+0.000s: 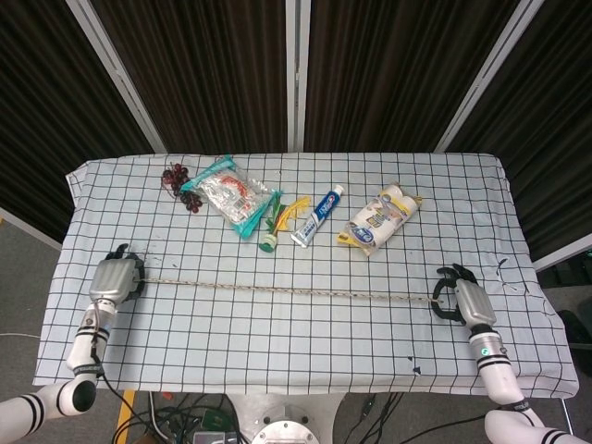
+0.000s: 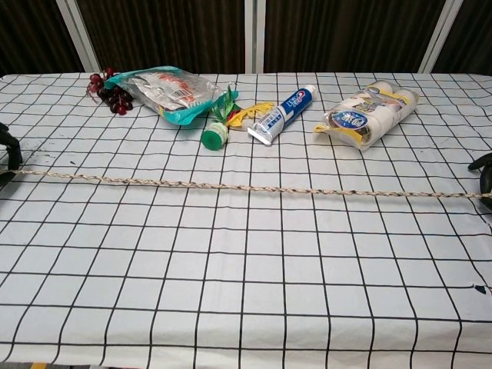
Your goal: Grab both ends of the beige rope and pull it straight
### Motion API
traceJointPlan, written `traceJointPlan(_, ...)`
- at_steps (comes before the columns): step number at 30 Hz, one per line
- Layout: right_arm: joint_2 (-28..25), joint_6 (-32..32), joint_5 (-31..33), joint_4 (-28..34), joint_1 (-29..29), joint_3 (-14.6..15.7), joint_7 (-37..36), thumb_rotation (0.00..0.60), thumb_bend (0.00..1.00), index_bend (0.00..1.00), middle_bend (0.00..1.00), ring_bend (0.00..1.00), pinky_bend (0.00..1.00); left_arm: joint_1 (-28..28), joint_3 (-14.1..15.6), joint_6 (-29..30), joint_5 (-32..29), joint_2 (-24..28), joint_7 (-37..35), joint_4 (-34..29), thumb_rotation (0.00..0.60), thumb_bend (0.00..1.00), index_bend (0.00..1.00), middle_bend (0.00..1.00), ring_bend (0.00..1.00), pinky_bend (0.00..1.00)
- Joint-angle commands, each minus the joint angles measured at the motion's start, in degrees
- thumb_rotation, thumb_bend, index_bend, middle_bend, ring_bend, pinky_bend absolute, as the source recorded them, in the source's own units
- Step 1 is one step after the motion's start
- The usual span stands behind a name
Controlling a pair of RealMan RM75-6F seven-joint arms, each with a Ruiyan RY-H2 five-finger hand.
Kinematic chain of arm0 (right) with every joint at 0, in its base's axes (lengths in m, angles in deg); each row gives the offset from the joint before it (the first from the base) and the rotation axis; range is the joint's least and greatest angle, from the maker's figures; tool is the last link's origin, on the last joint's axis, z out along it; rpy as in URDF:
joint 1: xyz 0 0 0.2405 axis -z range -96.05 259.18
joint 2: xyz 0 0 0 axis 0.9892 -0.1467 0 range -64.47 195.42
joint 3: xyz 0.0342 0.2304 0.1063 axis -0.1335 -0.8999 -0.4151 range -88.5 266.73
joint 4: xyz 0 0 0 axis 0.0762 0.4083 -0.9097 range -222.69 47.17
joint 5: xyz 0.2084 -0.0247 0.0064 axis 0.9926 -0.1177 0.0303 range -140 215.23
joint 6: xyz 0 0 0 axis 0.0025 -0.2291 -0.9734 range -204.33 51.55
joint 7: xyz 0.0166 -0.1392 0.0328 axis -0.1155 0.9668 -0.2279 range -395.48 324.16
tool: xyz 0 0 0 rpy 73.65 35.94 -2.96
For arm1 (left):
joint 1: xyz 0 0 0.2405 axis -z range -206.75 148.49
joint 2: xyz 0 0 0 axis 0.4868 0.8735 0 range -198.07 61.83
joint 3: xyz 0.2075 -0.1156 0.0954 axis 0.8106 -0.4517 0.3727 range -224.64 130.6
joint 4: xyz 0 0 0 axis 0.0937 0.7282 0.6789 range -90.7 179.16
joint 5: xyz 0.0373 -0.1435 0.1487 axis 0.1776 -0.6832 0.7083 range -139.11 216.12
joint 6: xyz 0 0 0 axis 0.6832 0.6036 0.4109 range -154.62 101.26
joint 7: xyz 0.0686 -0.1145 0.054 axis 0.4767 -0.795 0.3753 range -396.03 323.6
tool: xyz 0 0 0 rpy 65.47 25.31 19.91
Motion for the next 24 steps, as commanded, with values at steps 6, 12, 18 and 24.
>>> traceJointPlan(6,-0.7,0.1,-0.8,0.4,0.0,-0.1,-1.1,0.6,0.3,0.26,0.09,0.0,0.0,0.0,0.0,-0.2,-0.1,-0.1,0.1,0.0,0.6,0.42,0.64,0.31,0.06,0.21)
traceJointPlan(12,-1.4,-0.4,-1.7,0.5,0.2,0.0,-2.0,0.6,0.26,0.16,0.06,0.0,0.0,-0.2,0.0,-0.2,0.2,-0.1,-0.3,0.0,0.6,0.42,0.64,0.31,0.06,0.21)
traceJointPlan(18,-3.0,-1.6,-2.8,1.9,0.7,-0.3,-3.6,0.6,0.24,0.11,0.05,0.0,0.0,-0.1,0.0,-0.4,0.2,-0.1,-0.4,0.0,0.6,0.42,0.64,0.31,0.06,0.21)
traceJointPlan(24,-5.5,-4.2,-4.0,4.6,1.5,-0.8,-4.9,0.6,0.23,0.1,0.04,0.0,0.0,-0.1,-0.1,-0.4,0.2,-0.2,-0.2,0.2,0.6,0.42,0.64,0.31,0.06,0.21)
